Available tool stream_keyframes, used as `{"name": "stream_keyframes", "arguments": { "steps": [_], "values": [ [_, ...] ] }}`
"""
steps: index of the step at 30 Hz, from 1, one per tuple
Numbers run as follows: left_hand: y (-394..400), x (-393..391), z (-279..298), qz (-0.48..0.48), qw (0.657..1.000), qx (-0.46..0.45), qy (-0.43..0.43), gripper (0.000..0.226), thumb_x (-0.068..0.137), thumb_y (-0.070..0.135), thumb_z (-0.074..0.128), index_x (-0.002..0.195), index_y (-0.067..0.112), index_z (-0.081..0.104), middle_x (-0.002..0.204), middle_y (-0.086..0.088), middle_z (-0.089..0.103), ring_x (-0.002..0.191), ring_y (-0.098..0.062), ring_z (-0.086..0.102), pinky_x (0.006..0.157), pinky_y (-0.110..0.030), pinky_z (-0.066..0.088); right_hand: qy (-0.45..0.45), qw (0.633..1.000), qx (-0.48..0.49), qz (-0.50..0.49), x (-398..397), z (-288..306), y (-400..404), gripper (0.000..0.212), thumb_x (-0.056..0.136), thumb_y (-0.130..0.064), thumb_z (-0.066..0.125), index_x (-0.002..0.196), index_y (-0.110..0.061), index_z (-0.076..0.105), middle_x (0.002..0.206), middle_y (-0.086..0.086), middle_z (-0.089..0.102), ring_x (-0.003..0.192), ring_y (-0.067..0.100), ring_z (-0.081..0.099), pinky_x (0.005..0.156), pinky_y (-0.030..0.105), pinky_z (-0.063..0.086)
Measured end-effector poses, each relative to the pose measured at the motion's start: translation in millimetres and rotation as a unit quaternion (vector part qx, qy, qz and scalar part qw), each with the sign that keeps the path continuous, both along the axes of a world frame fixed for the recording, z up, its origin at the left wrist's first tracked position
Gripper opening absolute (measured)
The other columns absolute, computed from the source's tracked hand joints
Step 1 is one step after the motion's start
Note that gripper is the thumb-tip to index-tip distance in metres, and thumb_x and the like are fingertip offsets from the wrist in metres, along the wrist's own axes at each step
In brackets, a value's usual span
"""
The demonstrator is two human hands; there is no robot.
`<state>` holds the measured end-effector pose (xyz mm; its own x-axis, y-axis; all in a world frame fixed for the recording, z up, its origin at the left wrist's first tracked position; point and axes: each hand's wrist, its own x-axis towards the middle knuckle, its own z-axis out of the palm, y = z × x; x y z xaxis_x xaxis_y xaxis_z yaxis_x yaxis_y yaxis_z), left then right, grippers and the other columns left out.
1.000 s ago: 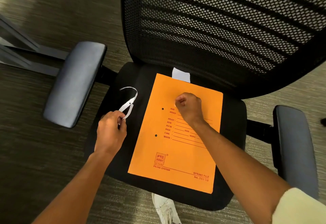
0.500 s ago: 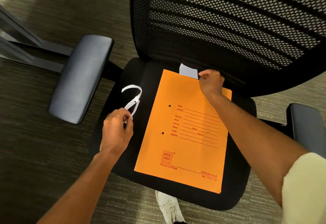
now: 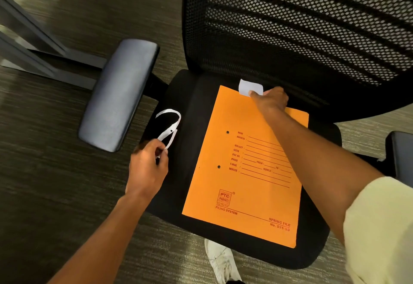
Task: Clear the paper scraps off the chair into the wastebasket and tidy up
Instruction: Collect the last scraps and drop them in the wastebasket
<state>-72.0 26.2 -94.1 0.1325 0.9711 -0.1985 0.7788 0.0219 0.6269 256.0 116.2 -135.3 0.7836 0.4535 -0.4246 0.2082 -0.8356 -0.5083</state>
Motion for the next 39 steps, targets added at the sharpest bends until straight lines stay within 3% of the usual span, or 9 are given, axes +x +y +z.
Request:
{"name": "stream_keyframes", "arguments": {
  "steps": [3, 5, 7, 10, 16, 21, 29, 34, 39],
  "values": [
    [-0.9, -1.7, 0.2, 0.003, 1.000, 0.003, 0.003, 0.003, 0.091, 0.015, 0.060, 0.094, 0.016, 0.062, 0.086, -0.002, 0.067, 0.076, -0.013, 0.065, 0.064, -0.021, 0.051, 0.033, 0.997, 0.049, -0.044, -1.9, 3.5, 1.2, 0.038, 0.074, -0.027, 0.081, 0.102, -0.013, 0.058, 0.124, 0.011, 0.056, 0.098, 0.023, 0.062, 0.076, 0.035, 0.056],
    [-2.2, -1.8, 1.8, 0.003, 1.000, 0.002, 0.003, 0.003, 0.091, 0.014, 0.060, 0.094, 0.015, 0.061, 0.085, -0.002, 0.067, 0.075, -0.012, 0.064, 0.063, -0.016, 0.048, 0.054, 0.993, 0.093, -0.057, -2.5, 4.9, -2.2, 0.022, 0.077, -0.019, 0.079, 0.088, -0.017, 0.059, 0.116, 0.011, 0.063, 0.077, 0.014, 0.060, 0.058, 0.022, 0.048],
    [-3.5, -0.4, 5.0, 0.002, 1.000, -0.003, 0.000, 0.003, 0.091, 0.013, 0.061, 0.093, 0.015, 0.062, 0.084, -0.002, 0.067, 0.074, -0.011, 0.063, 0.061, -0.010, 0.043, 0.081, 0.986, 0.135, -0.061, -4.9, 7.9, -7.7, 0.015, 0.079, -0.016, 0.077, 0.084, -0.016, 0.063, 0.104, 0.009, 0.069, 0.069, 0.007, 0.058, 0.051, 0.013, 0.041],
    [-3.9, 4.7, 13.7, -0.001, 1.000, -0.003, 0.000, 0.003, 0.091, 0.011, 0.062, 0.092, 0.014, 0.063, 0.082, -0.002, 0.066, 0.073, -0.011, 0.061, 0.062, -0.009, 0.040, 0.124, 0.975, 0.171, -0.075, -11.9, 18.0, -18.6, 0.021, 0.080, -0.017, 0.076, 0.098, -0.012, 0.065, 0.096, 0.004, 0.069, 0.071, 0.005, 0.060, 0.055, 0.013, 0.045],
    [-6.0, 21.3, 41.6, 0.030, 0.998, -0.007, -0.058, 0.002, 0.090, 0.013, 0.063, 0.091, 0.014, 0.066, 0.075, 0.005, 0.063, 0.067, -0.006, 0.060, 0.058, -0.008, 0.047, 0.152, 0.965, 0.193, -0.088, -28.5, 39.1, -43.5, 0.028, 0.080, -0.020, 0.076, 0.106, -0.016, 0.065, 0.100, -0.001, 0.068, 0.088, 0.010, 0.065, 0.077, 0.025, 0.057],
    [-17.5, 25.6, 59.3, 0.051, 0.995, -0.011, -0.079, 0.003, 0.090, 0.016, 0.064, 0.091, 0.015, 0.066, 0.075, 0.005, 0.064, 0.067, -0.006, 0.061, 0.057, -0.009, 0.048, 0.173, 0.963, 0.199, -0.059, -51.7, 62.7, -67.1, 0.023, 0.080, -0.019, 0.076, 0.100, -0.019, 0.065, 0.093, -0.003, 0.069, 0.078, 0.008, 0.066, 0.070, 0.022, 0.057],
    [-56.4, -7.0, 86.5, 0.101, 0.991, 0.010, -0.089, 0.005, 0.088, 0.016, 0.067, 0.084, 0.018, 0.066, 0.073, 0.005, 0.065, 0.066, -0.006, 0.061, 0.057, -0.007, 0.047, 0.225, 0.945, 0.238, 0.013, -123.5, 108.9, -109.5, 0.019, 0.080, -0.017, 0.077, 0.090, -0.026, 0.063, 0.096, -0.006, 0.069, 0.084, 0.009, 0.068, 0.066, 0.019, 0.056],
    [-95.5, -48.3, 94.8, 0.158, 0.983, 0.015, -0.096, 0.012, 0.086, 0.016, 0.069, 0.078, 0.023, 0.065, 0.077, 0.002, 0.065, 0.067, -0.009, 0.062, 0.058, -0.006, 0.046, 0.279, 0.923, 0.260, 0.046, -186.9, 128.3, -148.9, 0.019, 0.078, -0.013, 0.077, 0.093, -0.018, 0.066, 0.093, -0.003, 0.071, 0.073, 0.003, 0.070, 0.064, 0.017, 0.056],
    [-149.5, -101.8, 100.8, 0.215, 0.971, 0.021, -0.099, 0.016, 0.084, 0.018, 0.071, 0.074, 0.028, 0.064, 0.080, 0.004, 0.064, 0.067, -0.004, 0.062, 0.060, -0.009, 0.047, 0.332, 0.907, 0.247, 0.076, -260.3, 135.8, -202.4, 0.022, 0.078, -0.003, 0.075, 0.097, -0.008, 0.065, 0.093, 0.007, 0.072, 0.080, 0.013, 0.069, 0.066, 0.022, 0.056]
  ]
}}
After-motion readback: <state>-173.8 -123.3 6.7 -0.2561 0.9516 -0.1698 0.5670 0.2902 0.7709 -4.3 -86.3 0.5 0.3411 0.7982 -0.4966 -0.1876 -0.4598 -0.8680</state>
